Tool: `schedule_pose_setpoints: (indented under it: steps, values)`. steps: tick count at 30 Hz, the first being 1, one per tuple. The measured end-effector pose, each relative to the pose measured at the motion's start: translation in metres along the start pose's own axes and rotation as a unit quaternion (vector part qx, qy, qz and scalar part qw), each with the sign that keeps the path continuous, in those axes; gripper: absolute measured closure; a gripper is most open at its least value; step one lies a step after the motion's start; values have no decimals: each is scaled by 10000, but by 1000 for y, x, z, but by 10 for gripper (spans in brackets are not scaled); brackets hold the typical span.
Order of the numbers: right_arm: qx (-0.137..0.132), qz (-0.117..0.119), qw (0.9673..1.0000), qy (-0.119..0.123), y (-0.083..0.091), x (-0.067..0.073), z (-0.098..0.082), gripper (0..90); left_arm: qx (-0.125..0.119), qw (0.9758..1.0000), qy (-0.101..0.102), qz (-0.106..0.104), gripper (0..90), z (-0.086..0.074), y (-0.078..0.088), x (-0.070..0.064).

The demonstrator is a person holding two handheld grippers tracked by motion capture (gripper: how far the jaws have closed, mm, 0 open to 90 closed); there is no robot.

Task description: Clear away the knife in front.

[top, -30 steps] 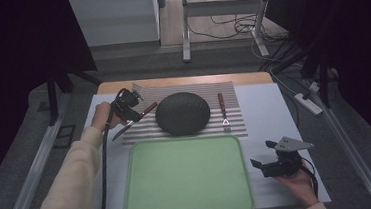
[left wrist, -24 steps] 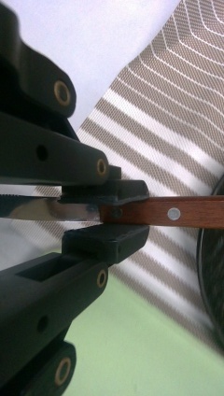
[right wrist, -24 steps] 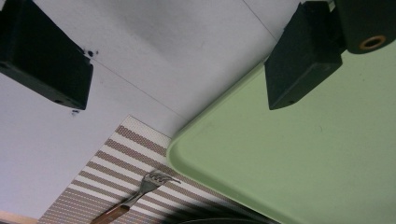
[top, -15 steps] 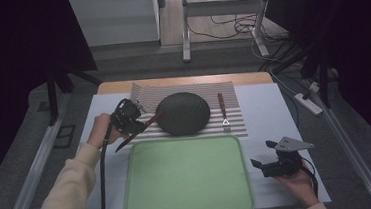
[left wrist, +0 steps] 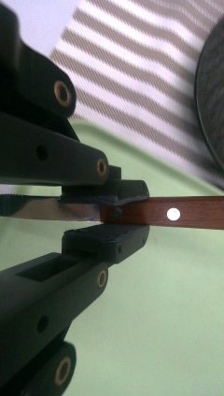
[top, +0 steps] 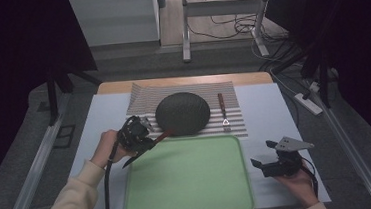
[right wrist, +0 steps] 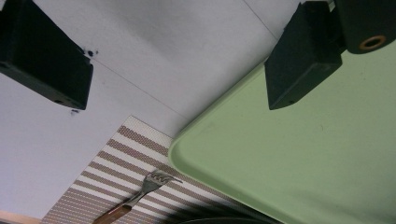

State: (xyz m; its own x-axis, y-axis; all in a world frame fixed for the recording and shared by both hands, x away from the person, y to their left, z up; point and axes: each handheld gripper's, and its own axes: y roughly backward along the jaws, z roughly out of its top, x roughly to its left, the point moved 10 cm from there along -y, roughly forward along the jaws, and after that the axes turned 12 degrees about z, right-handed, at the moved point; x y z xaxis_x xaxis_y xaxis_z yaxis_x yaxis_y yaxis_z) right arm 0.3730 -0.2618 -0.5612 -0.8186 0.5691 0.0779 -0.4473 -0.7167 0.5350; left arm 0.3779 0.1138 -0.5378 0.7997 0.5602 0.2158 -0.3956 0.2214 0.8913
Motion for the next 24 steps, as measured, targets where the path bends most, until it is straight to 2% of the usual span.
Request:
schedule_pose_setpoints:
  steps: [12, 20, 24]
  values:
    - [28, 16, 10000, -8, -1, 0, -1, 78, -1, 9991, -155, -403, 777, -6, -18, -44]
    - [45, 12, 10000, 3, -1, 0, -1, 78, 146, 9965, -444, -693, 777, -9, -31, -83]
    - [68, 29, 10000, -10, -2, 1, -2, 78, 218, 9951, -567, -775, 777, -10, -35, -96]
